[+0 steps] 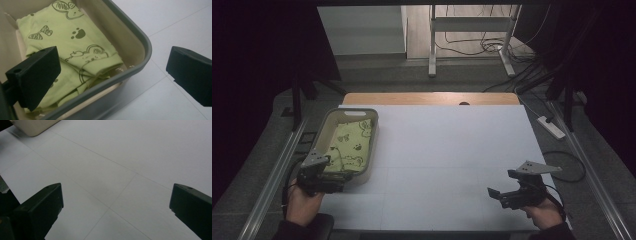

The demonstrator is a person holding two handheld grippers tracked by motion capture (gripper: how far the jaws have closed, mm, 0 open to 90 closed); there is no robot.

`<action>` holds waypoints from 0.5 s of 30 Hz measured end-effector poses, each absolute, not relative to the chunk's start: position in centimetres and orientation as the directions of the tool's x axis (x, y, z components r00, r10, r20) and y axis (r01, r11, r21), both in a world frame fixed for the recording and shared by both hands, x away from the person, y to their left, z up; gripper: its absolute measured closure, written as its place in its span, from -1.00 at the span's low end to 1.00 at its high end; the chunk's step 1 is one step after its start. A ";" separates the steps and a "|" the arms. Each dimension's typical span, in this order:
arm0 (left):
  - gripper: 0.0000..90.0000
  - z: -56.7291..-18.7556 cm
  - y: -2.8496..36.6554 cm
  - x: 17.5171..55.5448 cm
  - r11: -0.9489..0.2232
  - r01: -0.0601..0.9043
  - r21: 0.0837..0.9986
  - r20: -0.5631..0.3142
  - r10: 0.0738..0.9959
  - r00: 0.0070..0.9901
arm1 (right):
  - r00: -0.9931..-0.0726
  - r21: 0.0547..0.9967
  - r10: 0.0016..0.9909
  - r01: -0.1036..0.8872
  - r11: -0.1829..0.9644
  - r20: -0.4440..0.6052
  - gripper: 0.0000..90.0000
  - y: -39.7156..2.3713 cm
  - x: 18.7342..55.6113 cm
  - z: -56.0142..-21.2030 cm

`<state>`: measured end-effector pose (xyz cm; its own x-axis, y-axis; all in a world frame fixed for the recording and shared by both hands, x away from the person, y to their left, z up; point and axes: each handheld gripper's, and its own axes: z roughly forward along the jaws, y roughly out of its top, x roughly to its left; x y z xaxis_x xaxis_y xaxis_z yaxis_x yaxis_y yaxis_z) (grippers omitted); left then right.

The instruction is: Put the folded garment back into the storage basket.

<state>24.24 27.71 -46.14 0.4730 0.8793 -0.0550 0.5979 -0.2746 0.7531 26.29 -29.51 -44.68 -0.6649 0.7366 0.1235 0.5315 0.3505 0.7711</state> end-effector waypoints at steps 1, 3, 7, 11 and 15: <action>-1.00 -46.2 27.8 24.1 -0.273 0.598 0.754 -0.056 0.879 0.473 | -0.661 0.770 0.740 0.534 0.349 0.123 -1.00 -29.7 26.2 -44.7; -1.00 -46.2 27.9 23.9 -0.269 0.598 0.755 -0.058 0.881 0.469 | -0.655 0.768 0.746 0.538 0.348 0.120 -1.00 -30.0 26.0 -44.7; -1.00 -46.2 28.3 23.6 -0.263 0.600 0.756 -0.057 0.886 0.460 | -0.636 0.770 0.763 0.541 0.338 0.113 -1.00 -30.6 25.7 -44.7; -1.00 -46.3 28.6 23.3 -0.250 0.602 0.758 -0.064 0.891 0.450 | -0.618 0.770 0.778 0.550 0.324 0.113 -1.00 -31.2 25.3 -44.7; -1.00 -46.4 28.9 23.0 -0.246 0.606 0.757 -0.066 0.893 0.444 | -0.598 0.772 0.795 0.552 0.314 0.104 -1.00 -31.8 24.8 -44.8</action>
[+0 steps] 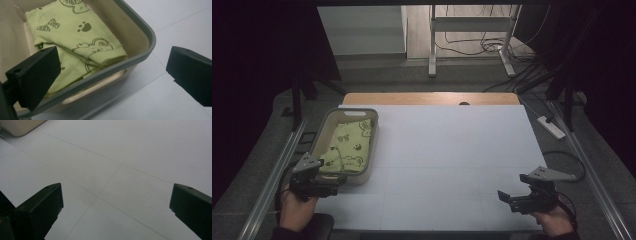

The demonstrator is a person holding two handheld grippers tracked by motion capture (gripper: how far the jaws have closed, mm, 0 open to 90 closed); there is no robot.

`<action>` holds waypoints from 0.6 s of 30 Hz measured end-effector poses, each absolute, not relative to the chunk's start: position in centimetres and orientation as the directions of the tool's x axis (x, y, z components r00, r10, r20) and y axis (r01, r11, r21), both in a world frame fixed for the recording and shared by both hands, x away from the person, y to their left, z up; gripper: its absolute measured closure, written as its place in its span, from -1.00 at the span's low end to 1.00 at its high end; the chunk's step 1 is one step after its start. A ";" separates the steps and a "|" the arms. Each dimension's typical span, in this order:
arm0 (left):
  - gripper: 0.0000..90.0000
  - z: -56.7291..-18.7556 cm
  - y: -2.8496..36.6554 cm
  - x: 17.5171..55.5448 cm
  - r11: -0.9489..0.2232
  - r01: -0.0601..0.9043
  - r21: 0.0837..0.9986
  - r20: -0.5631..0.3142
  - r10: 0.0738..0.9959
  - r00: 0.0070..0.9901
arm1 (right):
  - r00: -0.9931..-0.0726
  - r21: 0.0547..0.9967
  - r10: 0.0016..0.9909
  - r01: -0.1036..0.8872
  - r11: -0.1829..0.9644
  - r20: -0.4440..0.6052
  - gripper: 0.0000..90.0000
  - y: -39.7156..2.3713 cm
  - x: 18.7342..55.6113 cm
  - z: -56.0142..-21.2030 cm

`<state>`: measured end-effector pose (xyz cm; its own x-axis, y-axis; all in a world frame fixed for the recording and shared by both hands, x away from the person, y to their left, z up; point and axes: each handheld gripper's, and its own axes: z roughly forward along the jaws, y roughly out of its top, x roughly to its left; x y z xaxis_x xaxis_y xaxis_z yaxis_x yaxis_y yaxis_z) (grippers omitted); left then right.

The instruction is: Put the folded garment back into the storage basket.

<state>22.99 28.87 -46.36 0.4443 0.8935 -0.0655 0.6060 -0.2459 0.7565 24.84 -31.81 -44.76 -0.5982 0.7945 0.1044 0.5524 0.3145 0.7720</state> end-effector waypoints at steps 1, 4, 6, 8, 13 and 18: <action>-1.00 -46.4 28.9 22.9 -0.244 0.607 0.757 -0.067 0.894 0.443 | -0.592 0.772 0.799 0.555 0.311 0.104 -1.00 -32.0 24.7 -44.8; -1.00 -46.5 28.9 22.7 -0.242 0.609 0.756 -0.068 0.895 0.441 | -0.579 0.772 0.810 0.556 0.308 0.094 -1.00 -32.3 24.4 -44.8; -1.00 -46.5 29.0 22.6 -0.243 0.610 0.754 -0.068 0.895 0.441 | -0.574 0.772 0.813 0.558 0.304 0.094 -1.00 -32.5 24.2 -44.8; -1.00 -46.6 29.0 22.5 -0.242 0.611 0.754 -0.068 0.896 0.439 | -0.567 0.771 0.818 0.561 0.302 0.093 -1.00 -32.7 24.1 -44.8; -1.00 -46.7 29.1 22.2 -0.237 0.610 0.756 -0.069 0.898 0.435 | -0.548 0.761 0.831 0.578 0.296 0.094 -1.00 -33.2 23.7 -44.9; -1.00 -46.7 29.3 21.8 -0.232 0.610 0.758 -0.068 0.901 0.428 | -0.532 0.755 0.842 0.589 0.287 0.095 -1.00 -33.6 23.4 -45.0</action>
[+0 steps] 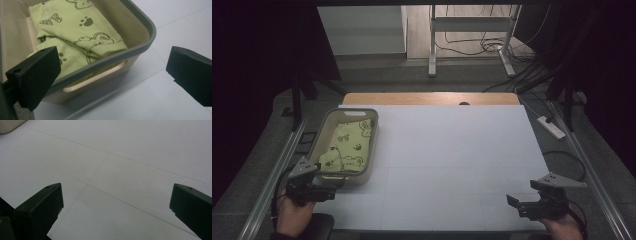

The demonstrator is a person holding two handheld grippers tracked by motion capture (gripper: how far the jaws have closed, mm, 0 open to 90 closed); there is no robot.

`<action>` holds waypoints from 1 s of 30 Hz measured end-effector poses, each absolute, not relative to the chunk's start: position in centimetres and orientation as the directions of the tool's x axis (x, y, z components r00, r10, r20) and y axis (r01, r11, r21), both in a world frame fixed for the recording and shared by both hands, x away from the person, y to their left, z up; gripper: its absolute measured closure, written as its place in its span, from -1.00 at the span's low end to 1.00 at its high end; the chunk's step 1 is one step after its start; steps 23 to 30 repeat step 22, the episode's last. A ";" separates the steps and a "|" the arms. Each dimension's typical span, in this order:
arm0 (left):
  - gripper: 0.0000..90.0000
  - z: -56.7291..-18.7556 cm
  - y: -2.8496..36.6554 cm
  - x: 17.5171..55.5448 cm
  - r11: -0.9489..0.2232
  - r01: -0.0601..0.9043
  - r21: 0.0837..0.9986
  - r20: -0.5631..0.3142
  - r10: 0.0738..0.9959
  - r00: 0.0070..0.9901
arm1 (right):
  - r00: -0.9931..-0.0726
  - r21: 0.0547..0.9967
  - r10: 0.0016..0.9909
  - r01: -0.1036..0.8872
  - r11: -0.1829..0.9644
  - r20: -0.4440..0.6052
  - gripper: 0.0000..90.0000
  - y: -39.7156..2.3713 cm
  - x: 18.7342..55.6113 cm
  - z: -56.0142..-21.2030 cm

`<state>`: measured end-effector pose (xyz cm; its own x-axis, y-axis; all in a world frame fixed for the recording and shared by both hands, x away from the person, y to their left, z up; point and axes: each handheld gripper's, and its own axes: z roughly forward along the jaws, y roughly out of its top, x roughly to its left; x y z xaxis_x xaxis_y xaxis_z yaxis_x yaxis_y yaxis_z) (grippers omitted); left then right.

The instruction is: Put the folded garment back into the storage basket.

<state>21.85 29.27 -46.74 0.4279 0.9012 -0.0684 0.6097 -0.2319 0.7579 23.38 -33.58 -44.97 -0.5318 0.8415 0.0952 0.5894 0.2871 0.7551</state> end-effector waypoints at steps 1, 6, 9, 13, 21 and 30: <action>-1.00 -46.8 29.3 21.8 -0.229 0.609 0.759 -0.070 0.902 0.427 | -0.530 0.756 0.843 0.589 0.286 0.094 -1.00 -33.6 23.3 -44.9; -1.00 -47.0 29.4 21.5 -0.227 0.614 0.756 -0.068 0.905 0.419 | -0.525 0.751 0.847 0.593 0.290 0.087 -1.00 -33.7 23.0 -44.9; -1.00 -47.1 29.5 21.3 -0.220 0.616 0.756 -0.072 0.908 0.413 | -0.526 0.746 0.847 0.593 0.303 0.075 -1.00 -33.6 22.9 -44.8; -1.00 -47.3 29.6 21.1 -0.214 0.621 0.754 -0.077 0.911 0.406 | -0.529 0.733 0.847 0.597 0.325 0.055 -1.00 -33.4 22.8 -44.9; -1.00 -47.4 29.4 21.2 -0.228 0.628 0.744 -0.063 0.912 0.406 | -0.520 0.720 0.853 0.609 0.333 0.046 -1.00 -33.4 22.8 -44.9; -1.00 -47.4 29.4 21.2 -0.228 0.629 0.743 -0.064 0.912 0.406 | -0.521 0.719 0.852 0.609 0.335 0.044 -1.00 -33.4 22.8 -45.0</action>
